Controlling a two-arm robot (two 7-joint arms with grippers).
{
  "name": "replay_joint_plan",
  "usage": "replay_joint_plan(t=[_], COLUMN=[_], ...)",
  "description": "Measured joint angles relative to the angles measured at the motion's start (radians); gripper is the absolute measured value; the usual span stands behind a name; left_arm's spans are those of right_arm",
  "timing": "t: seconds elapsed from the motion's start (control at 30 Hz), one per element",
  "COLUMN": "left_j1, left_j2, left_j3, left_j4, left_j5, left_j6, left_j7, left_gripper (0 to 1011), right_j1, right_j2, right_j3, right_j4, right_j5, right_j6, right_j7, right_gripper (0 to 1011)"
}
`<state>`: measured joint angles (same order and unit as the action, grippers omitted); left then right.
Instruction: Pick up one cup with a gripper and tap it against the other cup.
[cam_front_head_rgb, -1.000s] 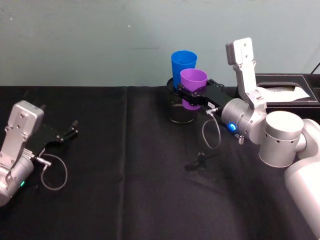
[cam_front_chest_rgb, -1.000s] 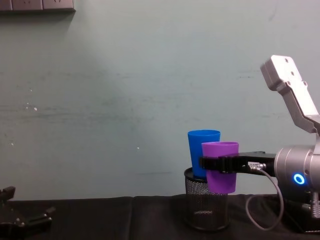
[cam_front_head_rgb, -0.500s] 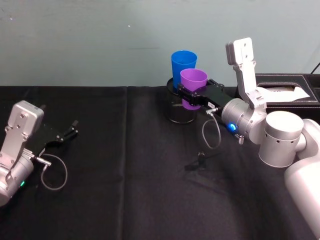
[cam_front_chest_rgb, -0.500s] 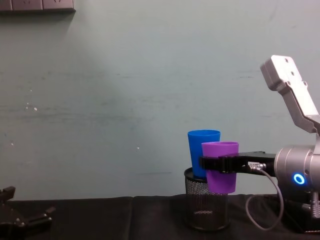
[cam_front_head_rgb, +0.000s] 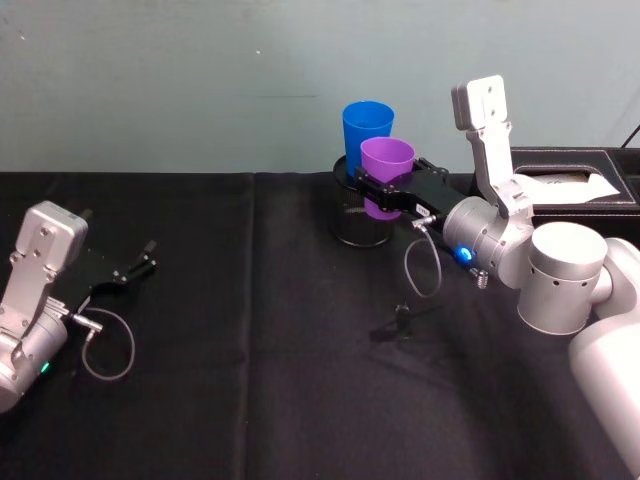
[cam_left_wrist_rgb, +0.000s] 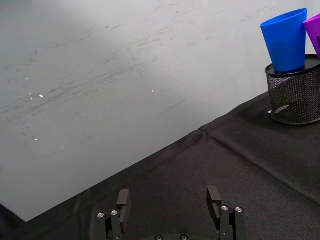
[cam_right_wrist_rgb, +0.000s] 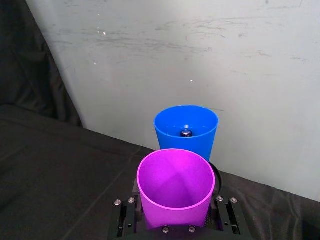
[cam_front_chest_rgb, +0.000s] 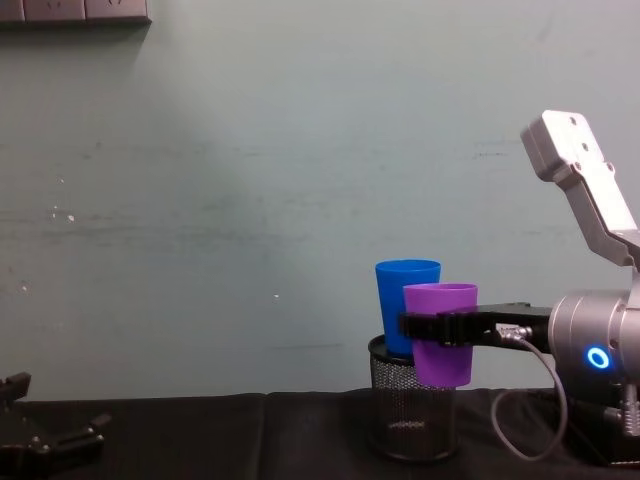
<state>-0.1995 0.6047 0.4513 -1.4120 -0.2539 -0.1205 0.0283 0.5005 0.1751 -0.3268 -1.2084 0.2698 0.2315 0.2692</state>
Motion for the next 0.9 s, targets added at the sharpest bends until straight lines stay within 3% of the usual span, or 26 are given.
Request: replay_joint_plan(t=[0.9], left_j1=[0.000], left_j2=[0.000], left_j3=[0.000], left_j4=[0.000], left_j5=[0.000], left_j6=[0.000], left_j7=[0.000], left_gripper=[1000], right_j1=[0.000], right_j2=[0.000], right_j3=[0.000], right_j4=[0.000], right_j5=[0.000], right_j6=[0.000], right_j7=[0.000], right_gripper=[716])
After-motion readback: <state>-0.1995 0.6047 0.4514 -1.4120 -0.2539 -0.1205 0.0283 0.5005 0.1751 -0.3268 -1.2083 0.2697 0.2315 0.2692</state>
